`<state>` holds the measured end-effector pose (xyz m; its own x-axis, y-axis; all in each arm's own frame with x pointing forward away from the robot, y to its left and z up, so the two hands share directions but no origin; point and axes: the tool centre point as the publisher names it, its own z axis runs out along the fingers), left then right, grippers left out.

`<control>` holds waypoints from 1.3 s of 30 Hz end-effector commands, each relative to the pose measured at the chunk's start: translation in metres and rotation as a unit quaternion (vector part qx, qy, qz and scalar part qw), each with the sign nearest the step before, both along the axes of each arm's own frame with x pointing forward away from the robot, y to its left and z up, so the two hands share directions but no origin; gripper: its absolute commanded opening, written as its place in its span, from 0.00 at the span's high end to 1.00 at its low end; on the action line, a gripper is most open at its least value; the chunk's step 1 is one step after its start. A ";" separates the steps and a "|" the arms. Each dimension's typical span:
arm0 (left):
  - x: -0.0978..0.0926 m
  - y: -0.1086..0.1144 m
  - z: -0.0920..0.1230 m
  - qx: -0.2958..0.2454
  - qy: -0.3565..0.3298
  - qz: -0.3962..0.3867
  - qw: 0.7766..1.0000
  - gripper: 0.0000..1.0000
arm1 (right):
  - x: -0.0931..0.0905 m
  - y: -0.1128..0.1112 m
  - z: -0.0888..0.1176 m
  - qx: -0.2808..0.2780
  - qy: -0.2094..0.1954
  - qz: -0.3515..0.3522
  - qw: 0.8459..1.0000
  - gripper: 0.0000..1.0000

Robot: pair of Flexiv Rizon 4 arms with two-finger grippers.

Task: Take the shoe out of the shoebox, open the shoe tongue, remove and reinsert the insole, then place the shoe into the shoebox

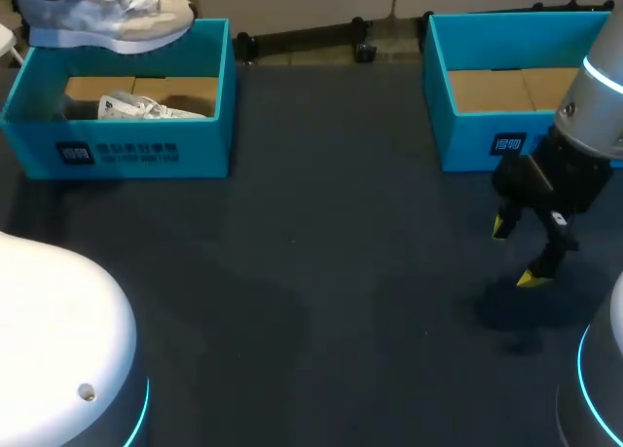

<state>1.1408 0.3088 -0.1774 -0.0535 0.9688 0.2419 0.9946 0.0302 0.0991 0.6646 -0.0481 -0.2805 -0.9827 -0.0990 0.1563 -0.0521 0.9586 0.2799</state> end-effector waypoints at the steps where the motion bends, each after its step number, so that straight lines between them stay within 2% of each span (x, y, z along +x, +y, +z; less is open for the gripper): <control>1: 0.008 0.001 0.002 -0.001 0.013 0.002 1.000 1.00 | 0.000 0.000 0.000 -0.001 0.000 0.000 1.000 0.00; 6: 0.008 0.001 0.002 -0.001 0.013 0.002 1.000 1.00 | 0.000 0.000 0.000 -0.001 0.000 0.000 1.000 0.00; 12: 0.001 -0.007 -0.017 0.005 0.020 0.002 1.000 1.00 | 0.000 0.000 0.000 -0.001 0.000 0.000 1.000 0.00; 26: -0.005 0.000 -0.046 -0.018 0.051 -0.013 0.998 1.00 | 0.000 0.000 0.000 -0.001 0.000 0.000 1.000 0.00; 31: 0.000 0.000 -0.052 -0.016 0.049 -0.009 0.999 1.00 | 0.000 0.000 0.000 -0.001 0.000 0.000 1.000 0.00; 39: 0.026 -0.004 -0.055 -0.004 0.021 0.001 1.000 1.00 | 0.000 0.000 0.000 -0.001 0.000 0.000 1.000 0.00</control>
